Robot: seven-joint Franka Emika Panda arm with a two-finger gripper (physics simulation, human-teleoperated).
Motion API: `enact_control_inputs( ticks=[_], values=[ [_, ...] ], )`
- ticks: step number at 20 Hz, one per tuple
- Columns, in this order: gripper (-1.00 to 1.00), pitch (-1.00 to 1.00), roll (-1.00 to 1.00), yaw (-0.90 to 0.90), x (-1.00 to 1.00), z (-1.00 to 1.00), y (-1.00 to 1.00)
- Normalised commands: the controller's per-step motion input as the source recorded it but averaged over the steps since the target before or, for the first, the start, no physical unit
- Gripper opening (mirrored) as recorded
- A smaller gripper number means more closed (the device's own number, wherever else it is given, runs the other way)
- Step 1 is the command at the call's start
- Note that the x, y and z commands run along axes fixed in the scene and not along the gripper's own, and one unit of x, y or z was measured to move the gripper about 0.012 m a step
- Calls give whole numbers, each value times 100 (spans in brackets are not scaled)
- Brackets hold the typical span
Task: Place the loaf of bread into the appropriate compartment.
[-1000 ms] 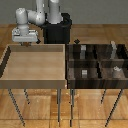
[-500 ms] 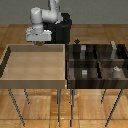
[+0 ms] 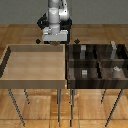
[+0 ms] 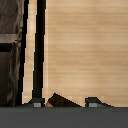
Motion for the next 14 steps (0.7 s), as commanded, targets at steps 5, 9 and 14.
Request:
enact_control_inputs(
  ticks=[5,9,14],
  values=[
    [-100,0,0,0,0,0,100],
    [-100,0,0,0,0,0,100],
    [-100,0,0,0,27,0,40]
  ],
)
